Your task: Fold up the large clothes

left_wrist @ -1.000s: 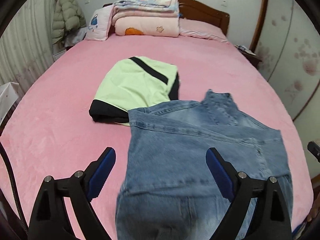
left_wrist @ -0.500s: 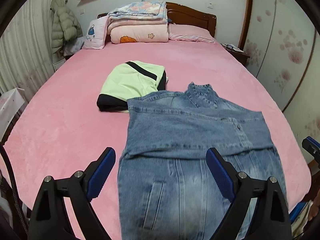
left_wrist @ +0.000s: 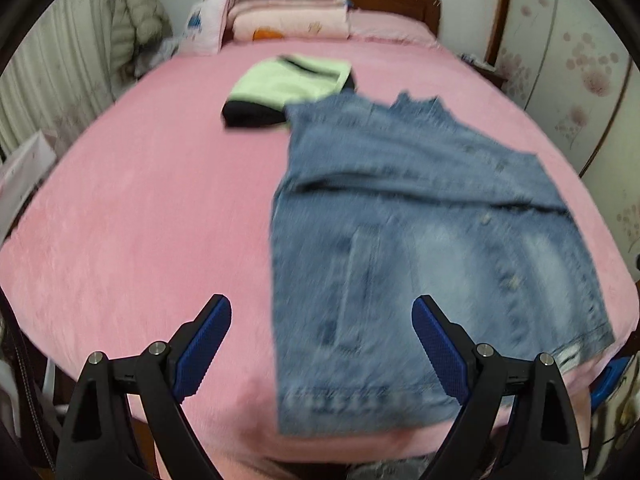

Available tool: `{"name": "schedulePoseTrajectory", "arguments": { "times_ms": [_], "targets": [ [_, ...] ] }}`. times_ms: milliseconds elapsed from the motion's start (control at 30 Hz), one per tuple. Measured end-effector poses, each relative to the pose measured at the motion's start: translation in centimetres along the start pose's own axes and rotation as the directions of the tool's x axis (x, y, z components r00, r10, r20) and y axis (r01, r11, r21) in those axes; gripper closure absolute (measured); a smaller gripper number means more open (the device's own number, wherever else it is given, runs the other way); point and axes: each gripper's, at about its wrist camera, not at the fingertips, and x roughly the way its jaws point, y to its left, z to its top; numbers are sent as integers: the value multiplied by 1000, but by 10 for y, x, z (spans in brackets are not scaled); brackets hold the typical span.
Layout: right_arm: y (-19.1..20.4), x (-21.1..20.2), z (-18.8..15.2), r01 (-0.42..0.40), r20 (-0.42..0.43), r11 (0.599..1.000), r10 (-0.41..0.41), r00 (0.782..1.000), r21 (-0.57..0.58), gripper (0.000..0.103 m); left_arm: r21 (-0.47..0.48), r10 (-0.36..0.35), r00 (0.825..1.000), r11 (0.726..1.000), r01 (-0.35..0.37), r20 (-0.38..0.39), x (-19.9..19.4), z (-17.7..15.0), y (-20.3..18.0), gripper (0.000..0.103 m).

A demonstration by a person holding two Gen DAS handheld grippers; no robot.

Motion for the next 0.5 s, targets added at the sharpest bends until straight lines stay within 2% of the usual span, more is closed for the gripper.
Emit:
{"name": "schedulePoseTrajectory", "arguments": {
  "times_ms": [67, 200, 367, 500],
  "targets": [
    [-14, 3, -15, 21, -25, 999, -21, 999, 25, 49, -8, -5, 999, 1000, 5, -49, 13, -14, 11, 12],
    [-42, 12, -41, 62, -81, 996, -57, 995, 69, 47, -7, -17, 992, 1000, 17, -122, 34, -35, 19, 12],
    [-73, 33, -74, 124, -186, 985, -101, 977, 118, 47, -66, -107, 973, 993, 95, -203, 55, -52, 25, 12],
    [-96, 44, -92, 141, -235, 976, -100, 967, 164, 47, -124, -176, 961, 981, 151, -215, 66, -61, 32, 12]
  ]
}}
